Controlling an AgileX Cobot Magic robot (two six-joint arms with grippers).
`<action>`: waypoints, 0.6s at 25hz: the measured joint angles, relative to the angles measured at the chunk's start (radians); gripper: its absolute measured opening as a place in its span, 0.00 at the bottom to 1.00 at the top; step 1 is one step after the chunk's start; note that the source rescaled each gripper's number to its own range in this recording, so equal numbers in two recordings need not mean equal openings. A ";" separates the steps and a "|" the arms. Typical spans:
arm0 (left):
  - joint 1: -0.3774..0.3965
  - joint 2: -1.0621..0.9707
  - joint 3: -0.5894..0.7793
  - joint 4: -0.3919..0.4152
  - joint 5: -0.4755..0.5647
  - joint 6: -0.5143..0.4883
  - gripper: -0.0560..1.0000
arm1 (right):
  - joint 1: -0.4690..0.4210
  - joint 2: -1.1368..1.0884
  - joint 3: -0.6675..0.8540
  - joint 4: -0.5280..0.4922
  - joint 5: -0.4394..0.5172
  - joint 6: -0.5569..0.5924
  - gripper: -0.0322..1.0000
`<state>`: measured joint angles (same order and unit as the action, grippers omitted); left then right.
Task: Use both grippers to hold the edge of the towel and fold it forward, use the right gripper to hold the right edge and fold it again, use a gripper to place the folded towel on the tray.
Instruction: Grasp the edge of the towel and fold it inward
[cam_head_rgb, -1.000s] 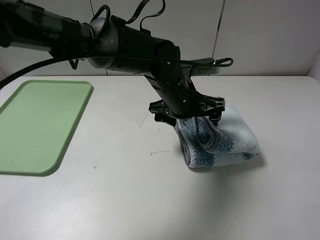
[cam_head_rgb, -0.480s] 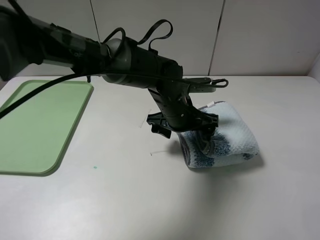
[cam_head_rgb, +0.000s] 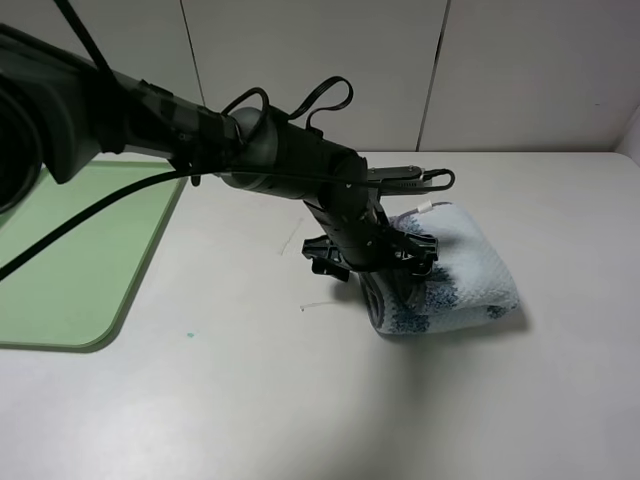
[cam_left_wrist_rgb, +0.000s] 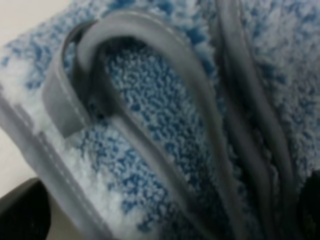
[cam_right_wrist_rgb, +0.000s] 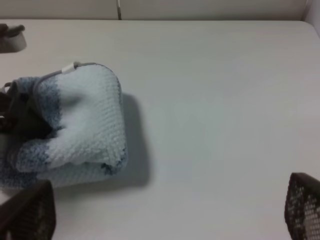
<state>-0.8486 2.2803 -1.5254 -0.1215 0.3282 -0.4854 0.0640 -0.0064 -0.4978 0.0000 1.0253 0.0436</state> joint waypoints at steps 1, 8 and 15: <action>0.000 0.004 -0.001 -0.010 -0.011 0.000 1.00 | 0.000 0.000 0.000 0.000 0.000 0.000 1.00; -0.022 0.022 -0.004 -0.028 -0.087 0.002 0.84 | 0.000 0.000 0.000 0.000 0.000 0.000 1.00; -0.033 0.035 -0.004 -0.047 -0.103 -0.002 0.21 | 0.000 0.000 0.000 0.000 0.000 0.000 1.00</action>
<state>-0.8816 2.3156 -1.5291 -0.1681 0.2251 -0.4876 0.0640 -0.0064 -0.4978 0.0000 1.0253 0.0436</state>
